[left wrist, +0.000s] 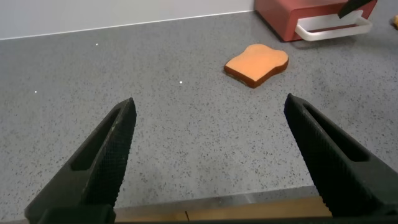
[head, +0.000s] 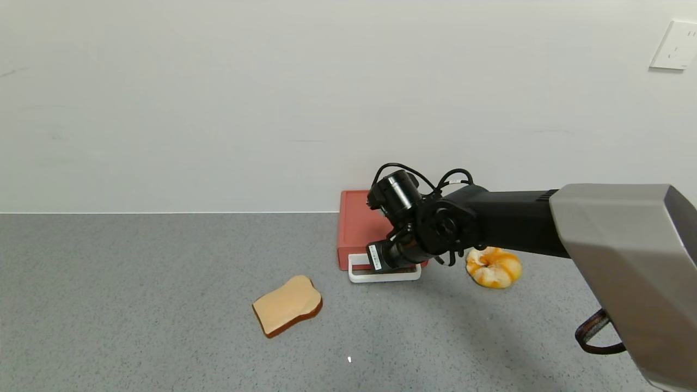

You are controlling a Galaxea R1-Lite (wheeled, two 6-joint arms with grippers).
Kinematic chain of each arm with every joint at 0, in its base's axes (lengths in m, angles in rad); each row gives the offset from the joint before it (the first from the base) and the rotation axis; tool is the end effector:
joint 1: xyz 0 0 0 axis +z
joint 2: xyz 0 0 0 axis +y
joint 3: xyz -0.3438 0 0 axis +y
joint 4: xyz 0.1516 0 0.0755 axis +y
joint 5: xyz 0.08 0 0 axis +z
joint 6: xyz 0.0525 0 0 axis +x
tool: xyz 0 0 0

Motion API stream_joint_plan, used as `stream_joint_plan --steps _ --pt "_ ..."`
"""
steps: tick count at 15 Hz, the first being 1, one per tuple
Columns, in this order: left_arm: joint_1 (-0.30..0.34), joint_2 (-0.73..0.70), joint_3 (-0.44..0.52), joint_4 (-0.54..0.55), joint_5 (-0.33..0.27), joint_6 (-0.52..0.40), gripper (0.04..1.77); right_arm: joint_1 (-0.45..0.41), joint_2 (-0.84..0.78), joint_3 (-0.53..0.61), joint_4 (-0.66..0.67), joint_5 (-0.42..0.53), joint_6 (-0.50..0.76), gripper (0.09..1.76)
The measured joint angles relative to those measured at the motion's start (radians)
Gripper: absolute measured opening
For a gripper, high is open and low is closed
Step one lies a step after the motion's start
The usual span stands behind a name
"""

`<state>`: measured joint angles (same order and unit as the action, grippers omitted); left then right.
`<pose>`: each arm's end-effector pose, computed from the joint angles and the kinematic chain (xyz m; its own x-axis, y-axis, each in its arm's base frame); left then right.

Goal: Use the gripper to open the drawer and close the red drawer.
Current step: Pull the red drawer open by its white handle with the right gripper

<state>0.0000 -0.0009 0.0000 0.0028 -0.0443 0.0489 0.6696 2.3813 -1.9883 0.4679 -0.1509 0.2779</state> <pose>-0.0598 -0.0023 0.0751 0.9990 -0.0443 -0.0019 0.0443 0.9978 0.0488 0.4001 0.3067 0.1486 0.5985 0.2821 -0.7498 -0.3531 0.9330 0.0692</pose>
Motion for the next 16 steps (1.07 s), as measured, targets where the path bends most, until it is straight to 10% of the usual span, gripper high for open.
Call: stream_joint_plan --steps 16 --pt "0.0 0.0 0.0 0.0 0.0 0.0 1.72 -0.01 0.058 0.0 -0.027 0.004 0.0 0.12"
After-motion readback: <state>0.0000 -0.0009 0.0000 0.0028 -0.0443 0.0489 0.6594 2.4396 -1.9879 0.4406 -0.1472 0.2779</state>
